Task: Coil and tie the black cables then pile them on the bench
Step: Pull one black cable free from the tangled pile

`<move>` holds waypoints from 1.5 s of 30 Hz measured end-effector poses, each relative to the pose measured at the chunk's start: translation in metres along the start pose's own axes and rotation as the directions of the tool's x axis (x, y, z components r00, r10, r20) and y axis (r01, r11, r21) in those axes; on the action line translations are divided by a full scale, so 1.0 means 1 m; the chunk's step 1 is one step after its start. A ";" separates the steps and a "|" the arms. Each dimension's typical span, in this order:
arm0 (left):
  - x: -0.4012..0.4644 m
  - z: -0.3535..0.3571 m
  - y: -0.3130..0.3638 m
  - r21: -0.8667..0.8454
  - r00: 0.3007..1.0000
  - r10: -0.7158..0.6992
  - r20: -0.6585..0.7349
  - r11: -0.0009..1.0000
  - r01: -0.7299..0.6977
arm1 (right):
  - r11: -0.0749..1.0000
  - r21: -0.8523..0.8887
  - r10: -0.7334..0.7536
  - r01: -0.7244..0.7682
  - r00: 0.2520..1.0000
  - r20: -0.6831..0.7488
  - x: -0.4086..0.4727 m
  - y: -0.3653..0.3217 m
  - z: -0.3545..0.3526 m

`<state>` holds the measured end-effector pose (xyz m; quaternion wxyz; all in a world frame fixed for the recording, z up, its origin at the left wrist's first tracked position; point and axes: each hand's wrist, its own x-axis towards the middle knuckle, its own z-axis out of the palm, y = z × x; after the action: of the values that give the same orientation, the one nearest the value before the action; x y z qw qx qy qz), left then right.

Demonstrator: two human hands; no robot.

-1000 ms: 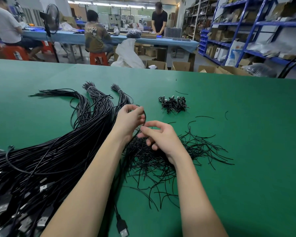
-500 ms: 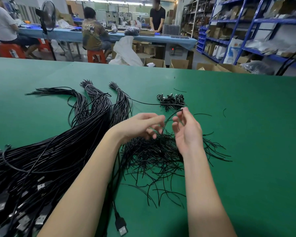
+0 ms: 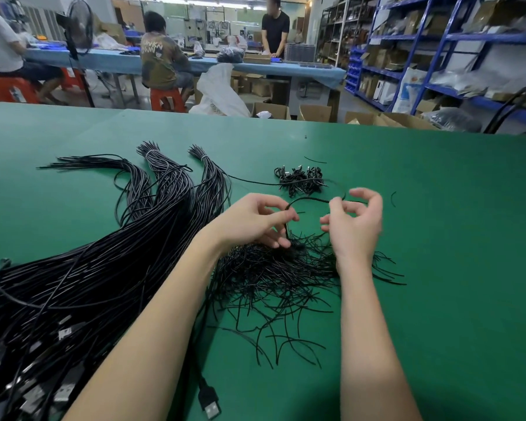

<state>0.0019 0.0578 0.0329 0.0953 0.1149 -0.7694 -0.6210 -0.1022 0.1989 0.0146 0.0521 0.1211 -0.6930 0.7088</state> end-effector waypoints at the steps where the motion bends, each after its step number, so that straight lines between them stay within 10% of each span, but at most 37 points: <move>1: 0.002 0.001 0.001 0.005 0.999 0.032 -0.042 0.999 -0.031 | 0.994 -0.083 -0.065 0.068 0.997 0.043 0.000 0.001 -0.004; 7: 0.005 0.005 0.001 0.151 0.936 0.217 -0.277 0.972 -0.181 | 0.883 -0.285 -0.261 0.373 0.895 0.360 0.003 0.007 -0.021; 10: 0.007 0.007 0.003 -0.152 0.927 0.131 -0.352 0.969 -0.195 | 0.869 -0.189 -0.361 0.457 0.848 0.387 0.003 0.006 -0.026; 15: 0.010 0.012 0.005 -0.767 0.987 -0.055 -0.153 0.636 -0.083 | 0.947 0.003 -0.269 0.322 0.787 0.555 -0.011 0.000 -0.012; 21: 0.008 0.008 0.006 -0.944 0.997 -0.067 -0.050 0.329 -0.026 | 0.967 -0.080 -0.114 0.241 0.694 0.711 -0.007 -0.003 -0.017; 28: 0.007 0.009 0.010 -0.862 0.994 0.068 -0.086 0.495 -0.108 | 0.938 -0.253 0.130 0.238 0.437 0.890 0.000 -0.003 -0.027; 45: -0.004 0.006 0.023 -0.678 0.968 0.226 0.107 0.729 -0.096 | 0.839 -0.461 0.275 0.290 0.505 0.818 0.007 -0.002 -0.018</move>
<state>0.0023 0.0695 0.0537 0.1131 -0.0514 -0.5083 -0.8522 -0.1098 0.2162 0.0184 -0.2642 0.4401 -0.7948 0.3237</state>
